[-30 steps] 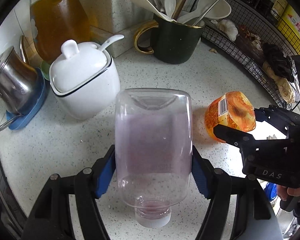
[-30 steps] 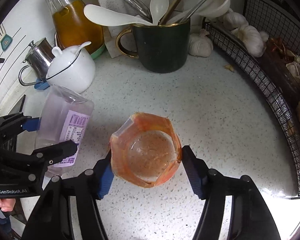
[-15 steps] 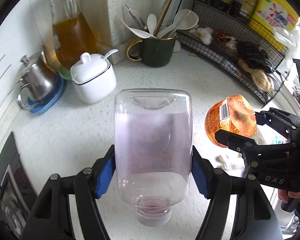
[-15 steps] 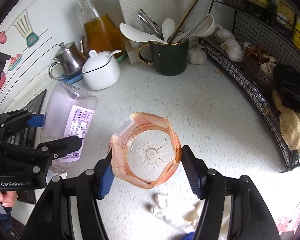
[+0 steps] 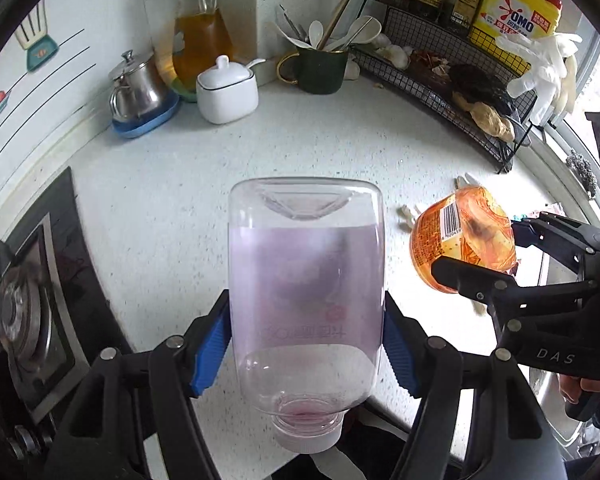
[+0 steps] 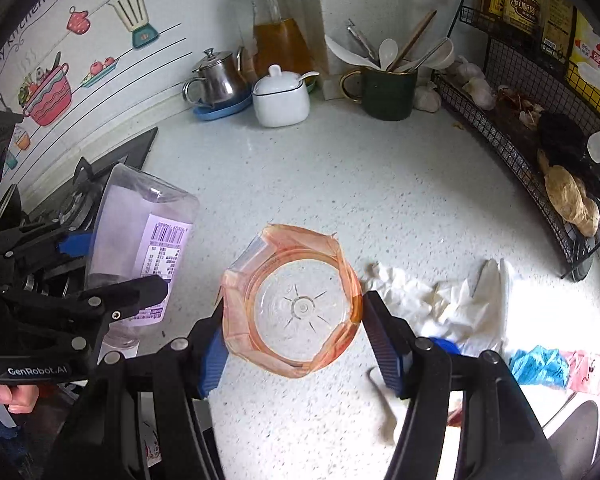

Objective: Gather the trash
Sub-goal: 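Carry the bottle and orange cup down toward the red bin with both grippers, then open the left gripper to drop the bottle into the red bin, then open the right gripper to drop the orange cup into the red bin, then raise both tools from the bin back up to the counter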

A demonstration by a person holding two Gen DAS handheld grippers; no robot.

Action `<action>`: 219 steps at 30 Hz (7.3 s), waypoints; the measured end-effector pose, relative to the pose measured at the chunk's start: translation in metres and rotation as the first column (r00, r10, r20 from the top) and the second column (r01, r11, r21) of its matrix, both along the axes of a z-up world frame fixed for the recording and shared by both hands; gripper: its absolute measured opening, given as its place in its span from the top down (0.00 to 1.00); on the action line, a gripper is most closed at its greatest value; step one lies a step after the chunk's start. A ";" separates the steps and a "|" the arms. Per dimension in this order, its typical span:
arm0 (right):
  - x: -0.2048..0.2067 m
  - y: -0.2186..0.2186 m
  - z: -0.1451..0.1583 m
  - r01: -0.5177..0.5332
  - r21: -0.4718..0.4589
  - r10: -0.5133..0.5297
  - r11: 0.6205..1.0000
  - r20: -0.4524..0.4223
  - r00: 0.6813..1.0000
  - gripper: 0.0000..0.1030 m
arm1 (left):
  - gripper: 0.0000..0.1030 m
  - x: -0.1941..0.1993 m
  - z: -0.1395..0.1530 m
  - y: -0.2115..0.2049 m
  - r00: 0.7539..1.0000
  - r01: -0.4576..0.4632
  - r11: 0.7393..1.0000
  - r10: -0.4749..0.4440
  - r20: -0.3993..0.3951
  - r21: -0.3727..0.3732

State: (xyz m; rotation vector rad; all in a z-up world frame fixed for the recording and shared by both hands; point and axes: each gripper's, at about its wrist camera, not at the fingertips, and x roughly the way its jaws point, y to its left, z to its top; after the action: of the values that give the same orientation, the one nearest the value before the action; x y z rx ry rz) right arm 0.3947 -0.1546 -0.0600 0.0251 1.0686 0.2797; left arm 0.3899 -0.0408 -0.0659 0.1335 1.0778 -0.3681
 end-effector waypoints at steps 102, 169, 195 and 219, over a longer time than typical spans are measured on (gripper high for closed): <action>-0.224 0.075 -0.409 0.243 -0.102 -0.262 0.965 -0.276 0.924 0.42 | 0.19 -0.178 -0.471 0.061 0.890 0.314 0.949 -0.288 -0.354 0.018; -0.260 0.126 -0.172 0.019 -0.155 -0.035 0.988 -0.100 0.994 0.01 | 0.15 -0.242 -0.201 0.146 0.967 0.015 1.000 -0.010 -0.255 0.020; -0.229 0.063 -0.017 0.243 -0.173 -0.231 0.954 0.088 0.969 0.01 | 0.15 -0.166 -0.030 0.075 0.973 0.227 0.974 -0.226 -0.035 0.004; -0.099 -0.052 -0.048 0.282 -0.159 -0.288 0.946 -0.017 0.957 0.01 | 0.15 -0.015 -0.071 -0.044 0.959 0.250 0.968 -0.245 -0.145 0.018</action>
State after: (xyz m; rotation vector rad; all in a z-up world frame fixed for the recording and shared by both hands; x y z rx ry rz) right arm 0.2961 -0.2068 -0.1080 0.0461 1.1085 -0.0667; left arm 0.3747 -0.0851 -0.1372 0.2799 1.2120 -0.5905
